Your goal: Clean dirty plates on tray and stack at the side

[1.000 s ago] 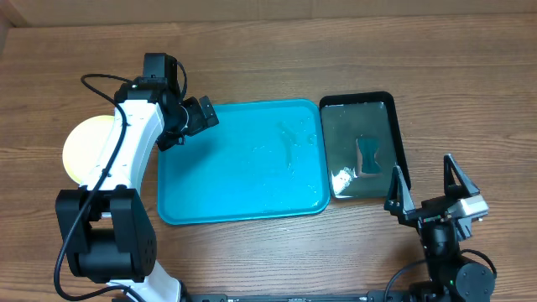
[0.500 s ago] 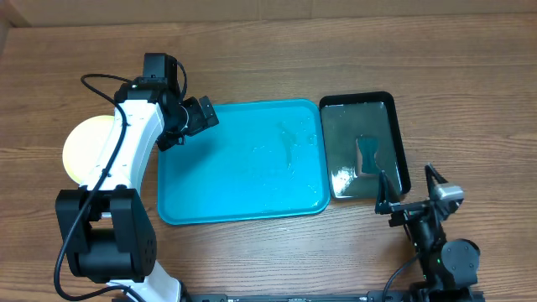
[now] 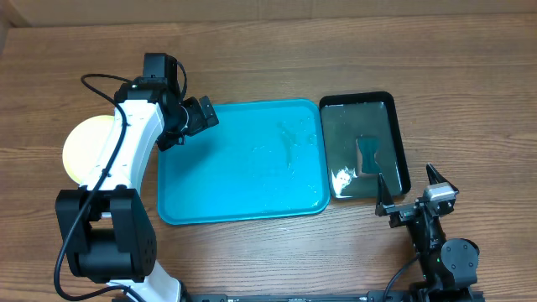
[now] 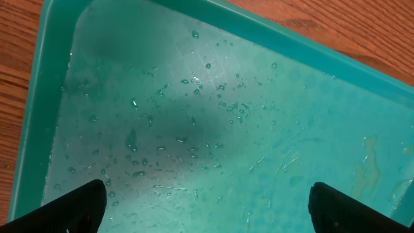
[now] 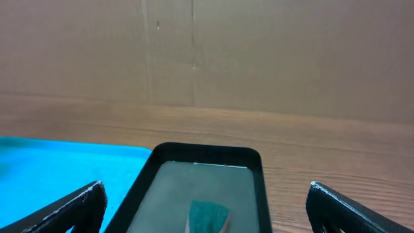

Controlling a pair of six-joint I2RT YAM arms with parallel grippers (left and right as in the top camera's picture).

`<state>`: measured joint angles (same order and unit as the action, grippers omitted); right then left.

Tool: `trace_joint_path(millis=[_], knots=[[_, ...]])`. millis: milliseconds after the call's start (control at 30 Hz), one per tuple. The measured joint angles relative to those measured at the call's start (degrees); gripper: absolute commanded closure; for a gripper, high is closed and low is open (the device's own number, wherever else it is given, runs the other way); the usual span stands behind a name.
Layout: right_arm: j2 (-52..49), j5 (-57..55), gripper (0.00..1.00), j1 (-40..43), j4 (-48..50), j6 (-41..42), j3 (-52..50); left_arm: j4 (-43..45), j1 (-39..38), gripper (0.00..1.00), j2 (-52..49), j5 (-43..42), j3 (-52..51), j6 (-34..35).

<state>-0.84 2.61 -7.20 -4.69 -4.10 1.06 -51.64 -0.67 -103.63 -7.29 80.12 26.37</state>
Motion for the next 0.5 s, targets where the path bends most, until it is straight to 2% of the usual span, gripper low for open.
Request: trace_joint_path(millis=[500], knots=[[0.00,-0.02,0.00,0.00,-0.09,-1.97,0.00,0.02,0.00,0.00,0.00,0.00,0.00,0.00]])
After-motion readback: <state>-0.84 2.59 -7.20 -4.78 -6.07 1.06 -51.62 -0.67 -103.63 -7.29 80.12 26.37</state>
